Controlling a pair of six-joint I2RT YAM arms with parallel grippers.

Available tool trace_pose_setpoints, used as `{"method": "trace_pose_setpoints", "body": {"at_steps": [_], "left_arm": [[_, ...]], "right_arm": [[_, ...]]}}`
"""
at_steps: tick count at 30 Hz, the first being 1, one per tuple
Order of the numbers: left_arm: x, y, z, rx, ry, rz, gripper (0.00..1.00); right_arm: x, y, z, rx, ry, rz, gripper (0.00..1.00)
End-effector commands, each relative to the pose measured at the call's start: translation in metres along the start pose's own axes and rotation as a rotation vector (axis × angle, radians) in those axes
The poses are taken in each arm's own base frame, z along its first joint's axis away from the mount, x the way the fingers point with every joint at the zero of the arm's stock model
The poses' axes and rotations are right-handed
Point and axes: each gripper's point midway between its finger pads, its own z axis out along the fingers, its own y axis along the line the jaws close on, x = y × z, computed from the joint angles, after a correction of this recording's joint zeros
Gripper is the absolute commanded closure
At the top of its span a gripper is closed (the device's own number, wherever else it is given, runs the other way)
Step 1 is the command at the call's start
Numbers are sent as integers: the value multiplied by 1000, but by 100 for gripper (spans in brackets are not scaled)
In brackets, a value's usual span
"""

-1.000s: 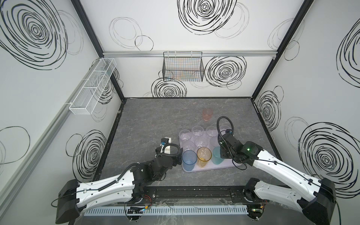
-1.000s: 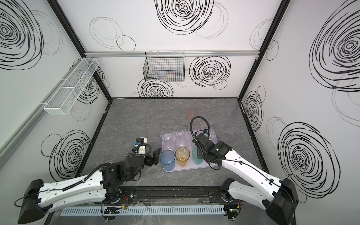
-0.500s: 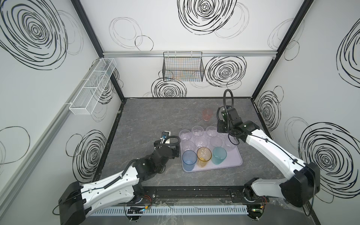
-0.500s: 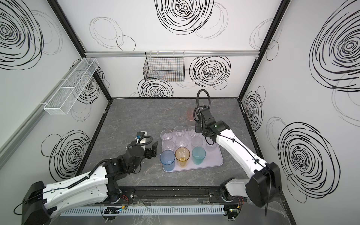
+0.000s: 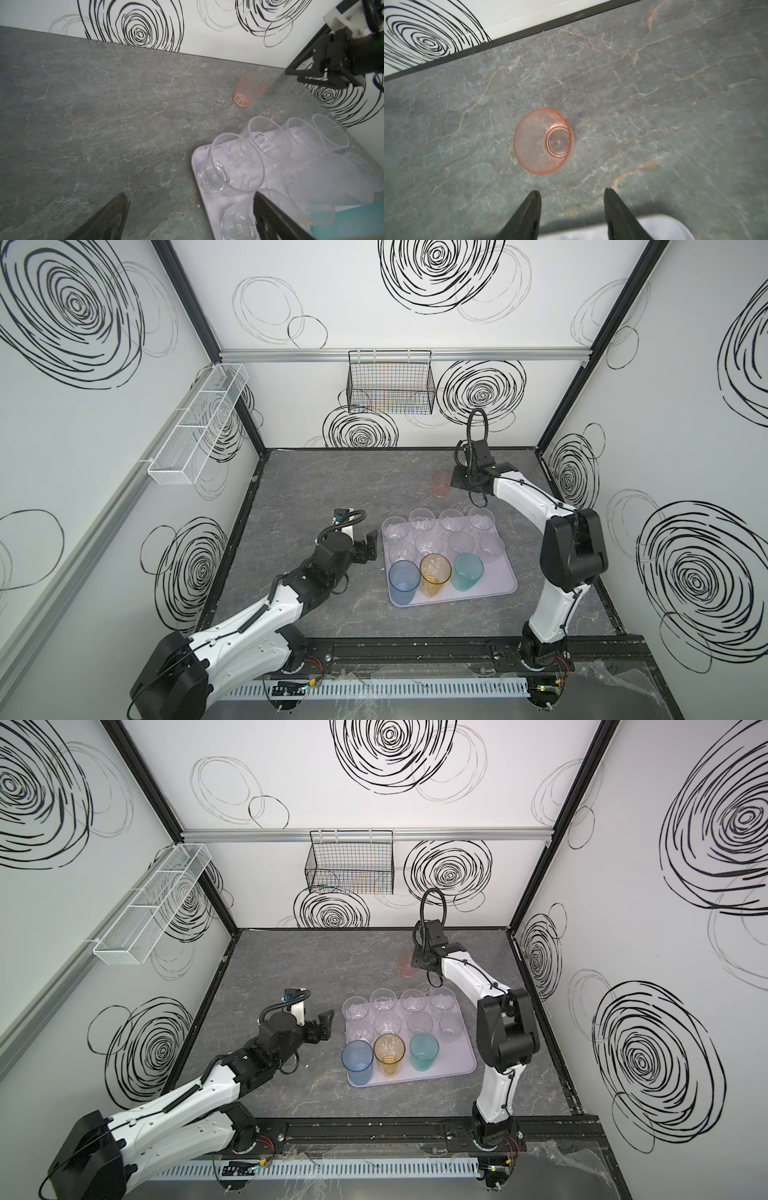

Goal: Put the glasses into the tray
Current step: 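Release the teal cup and move the right gripper to the pink cup, then close the right gripper on the pink cup's rim and lift it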

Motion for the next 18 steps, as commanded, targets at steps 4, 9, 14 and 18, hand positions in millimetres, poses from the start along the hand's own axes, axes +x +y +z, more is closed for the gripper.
{"method": "trace_pose_setpoints", "body": {"at_steps": [4,9,14,18], "left_arm": [[-4,-2,6,38,-30,-35,4],[-2,-2,12,46,-16,-46,4],[1,-2,15,44,1,-47,3],[3,-2,16,43,6,-47,3]], "right_arm": [[13,-1,42,24,94,15,53],[12,-4,65,26,106,11,62],[12,-11,70,24,120,26,71],[5,-9,58,17,96,25,80]]}}
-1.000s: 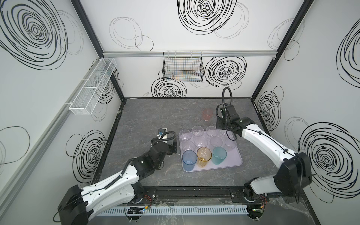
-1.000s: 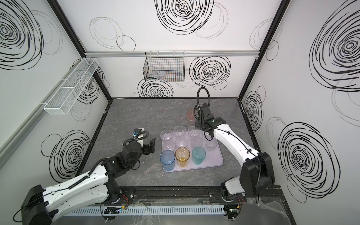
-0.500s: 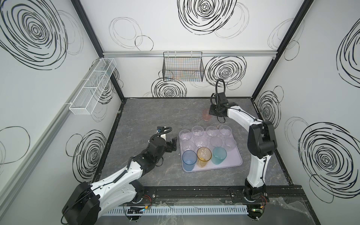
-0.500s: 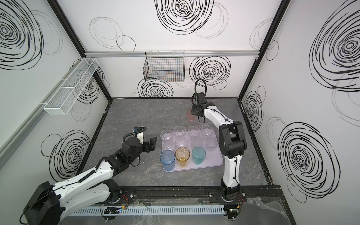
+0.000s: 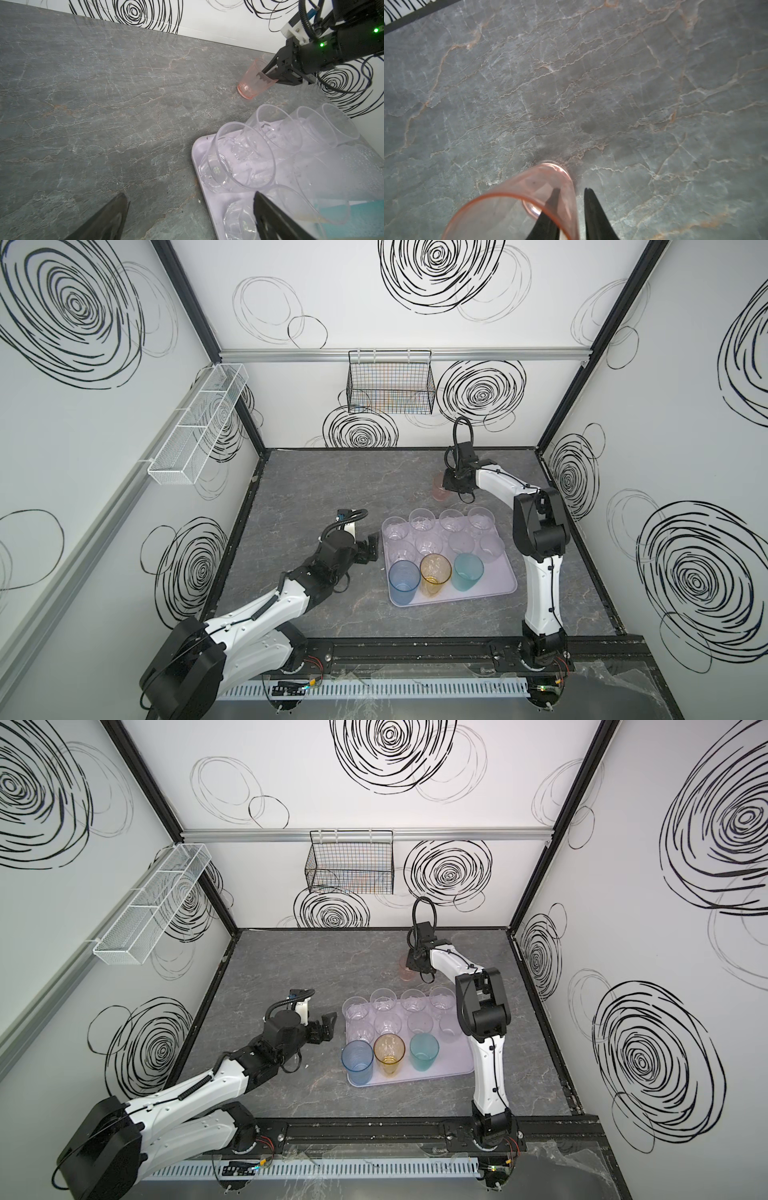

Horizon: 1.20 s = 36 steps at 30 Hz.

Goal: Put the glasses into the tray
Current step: 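Close the right gripper on the pink cup's rim and lift it, then carry the pink cup to the tray corner beside the teal cup and lower it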

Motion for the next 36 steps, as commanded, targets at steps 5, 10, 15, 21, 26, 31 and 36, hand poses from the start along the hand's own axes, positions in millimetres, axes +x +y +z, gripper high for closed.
{"method": "trace_pose_setpoints", "body": {"at_steps": [5,10,15,21,26,31,36], "left_arm": [[-14,-5,-2,27,-46,-33,3],[-21,-10,-10,33,-61,-40,1],[-33,-22,-24,43,-91,-22,1],[-36,-38,-41,48,-111,33,1],[-30,-48,-51,64,-104,52,1],[-18,-48,-63,65,-105,54,1],[-13,-45,-68,70,-102,43,1]], "right_arm": [[-23,10,-55,-18,-95,-10,91],[-29,29,-101,-46,-154,-46,93],[-15,33,-148,-51,-178,-86,93],[33,21,-192,-43,-170,-156,93],[66,-14,-238,27,-169,-172,94],[98,-57,-279,69,-235,-163,96],[150,-97,-279,161,-102,-114,99]]}}
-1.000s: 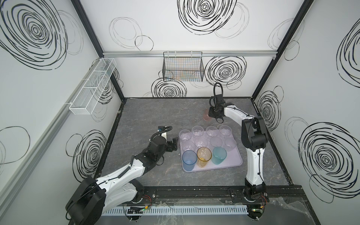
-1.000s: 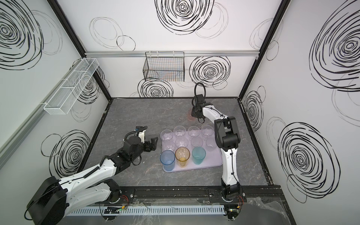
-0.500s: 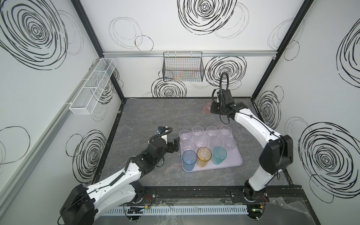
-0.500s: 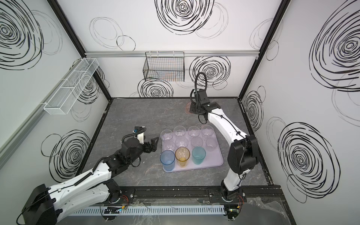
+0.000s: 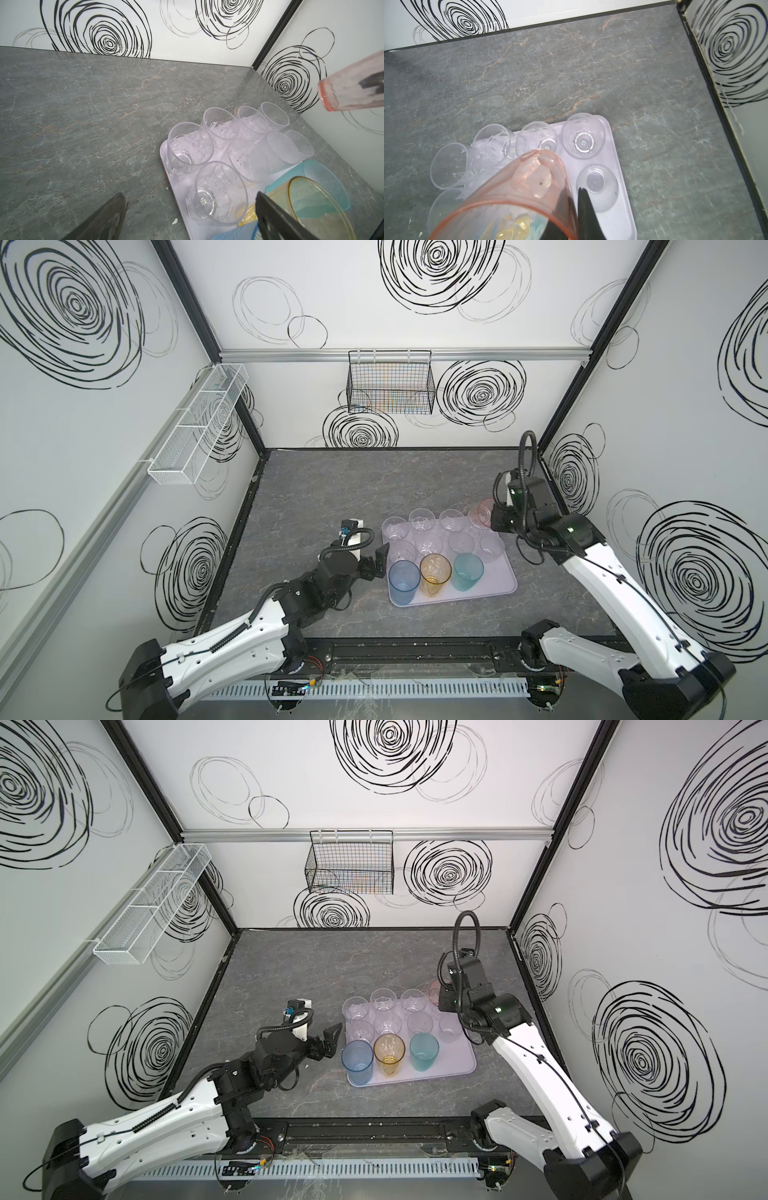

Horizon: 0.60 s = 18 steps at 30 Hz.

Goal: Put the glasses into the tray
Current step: 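Carry the pink cup to the tray corner beside the teal cup and lower it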

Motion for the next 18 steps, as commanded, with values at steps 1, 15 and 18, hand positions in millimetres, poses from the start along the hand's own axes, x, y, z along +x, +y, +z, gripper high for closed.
{"method": "trace_pose_setpoints", "body": {"at_steps": [1,15,18], "left_arm": [[2,7,-3,-32,-8,-15,1],[16,14,-10,-22,-20,-54,1],[16,14,-12,-18,-24,-62,1]], "right_arm": [[41,-34,-3,138,120,18,100],[105,-60,23,133,195,212,100],[117,-56,36,113,229,230,100]]}}
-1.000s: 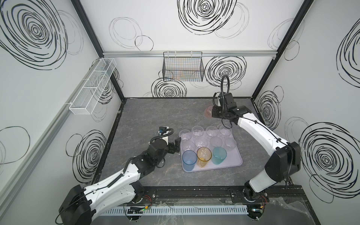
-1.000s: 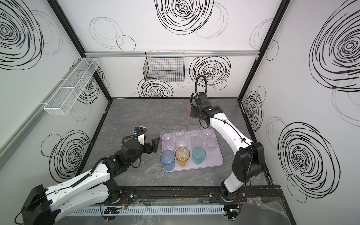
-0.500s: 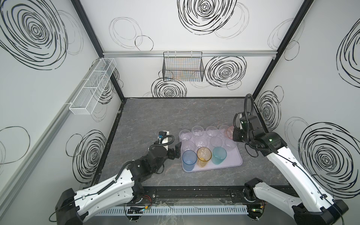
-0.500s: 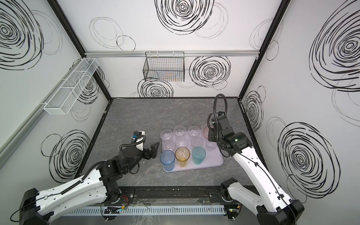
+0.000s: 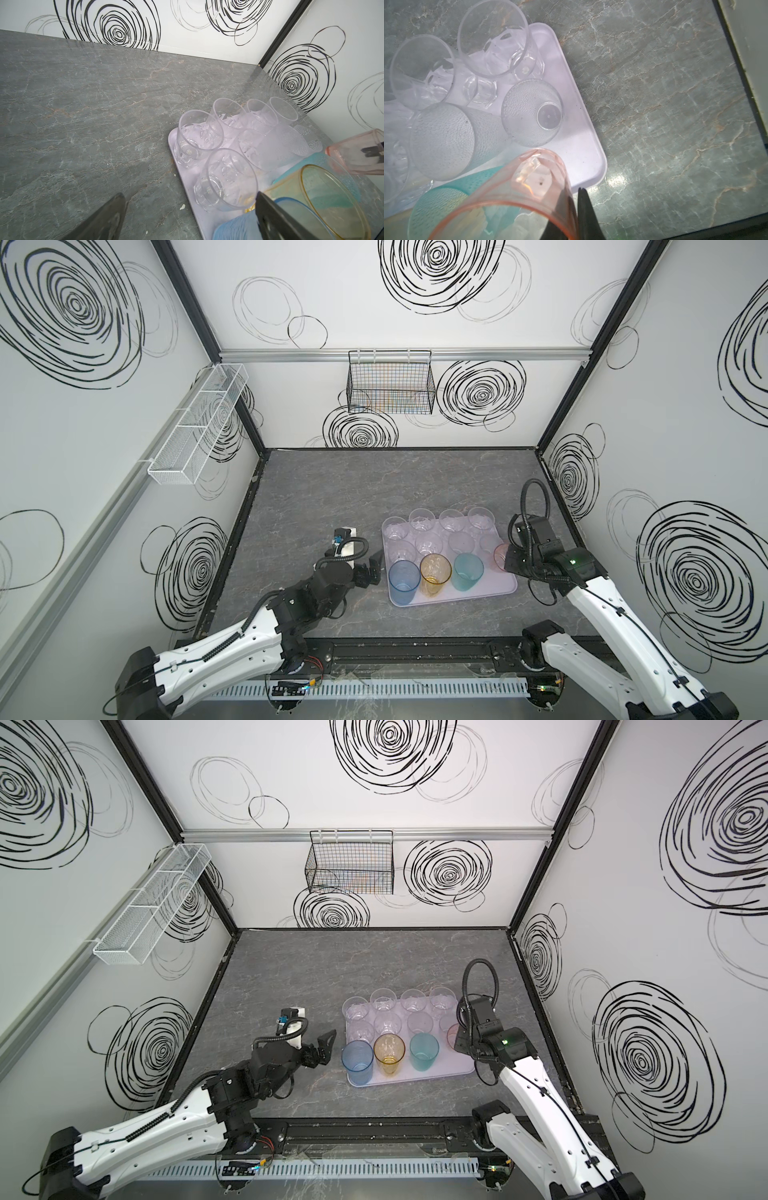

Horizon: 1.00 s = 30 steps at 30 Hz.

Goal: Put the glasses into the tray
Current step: 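Carry the pink cup to the tray corner beside the teal cup and lower it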

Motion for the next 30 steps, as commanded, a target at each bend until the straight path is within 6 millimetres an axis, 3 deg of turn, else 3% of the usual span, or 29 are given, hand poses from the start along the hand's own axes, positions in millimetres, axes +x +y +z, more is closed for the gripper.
{"method": "trace_pose_setpoints", "body": {"at_steps": [1,10,14,18,30], "left_arm": [[-6,0,-2,1,-34,-36,1],[-6,3,-4,1,-45,-42,1],[-6,2,-3,4,-47,-44,1],[-7,0,-2,14,-53,-44,1],[-10,3,1,25,-60,-38,3]], "right_arm": [[6,6,14,-30,17,46,100],[16,-6,30,25,31,72,99],[30,-12,36,43,65,119,98],[28,-16,39,66,45,150,98],[41,-20,62,124,103,189,85]]}}
